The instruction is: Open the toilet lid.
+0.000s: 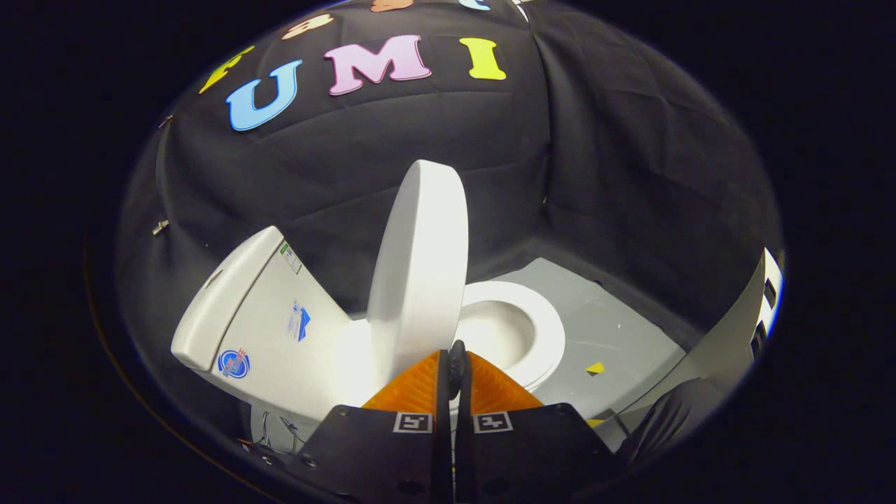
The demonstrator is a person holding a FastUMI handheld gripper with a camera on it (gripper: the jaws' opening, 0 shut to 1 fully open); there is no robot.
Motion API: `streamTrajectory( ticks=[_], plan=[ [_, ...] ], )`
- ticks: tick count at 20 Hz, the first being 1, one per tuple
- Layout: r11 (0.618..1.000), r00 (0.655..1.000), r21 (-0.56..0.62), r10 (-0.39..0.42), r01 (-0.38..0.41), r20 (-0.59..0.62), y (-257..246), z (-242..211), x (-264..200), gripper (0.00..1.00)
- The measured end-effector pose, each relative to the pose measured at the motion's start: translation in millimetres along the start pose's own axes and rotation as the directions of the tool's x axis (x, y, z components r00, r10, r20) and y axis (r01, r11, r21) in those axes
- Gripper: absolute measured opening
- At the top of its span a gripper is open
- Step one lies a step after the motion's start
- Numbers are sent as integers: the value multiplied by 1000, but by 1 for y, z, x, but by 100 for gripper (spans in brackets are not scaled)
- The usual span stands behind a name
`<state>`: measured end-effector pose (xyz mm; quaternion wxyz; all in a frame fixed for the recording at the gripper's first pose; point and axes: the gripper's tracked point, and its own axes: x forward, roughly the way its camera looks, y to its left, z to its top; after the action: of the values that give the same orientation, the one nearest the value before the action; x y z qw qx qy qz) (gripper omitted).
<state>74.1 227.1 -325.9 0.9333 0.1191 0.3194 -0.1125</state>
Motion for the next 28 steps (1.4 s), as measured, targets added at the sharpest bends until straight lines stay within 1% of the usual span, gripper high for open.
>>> streamTrajectory(
  ticks=[6, 13, 18, 22, 28],
  plan=[
    [996, 997, -94, -2, 9, 77, 48, 3, -17, 6],
    [978, 988, -205, 13, 20, 155, 99, 0, -30, 6],
    [968, 978, -249, 19, 34, 208, 127, -4, -33, 6],
    [949, 969, -310, 22, 58, 247, 146, -10, -34, 7],
    [919, 958, -390, 67, 50, 280, 179, -21, -39, 7]
  ],
)
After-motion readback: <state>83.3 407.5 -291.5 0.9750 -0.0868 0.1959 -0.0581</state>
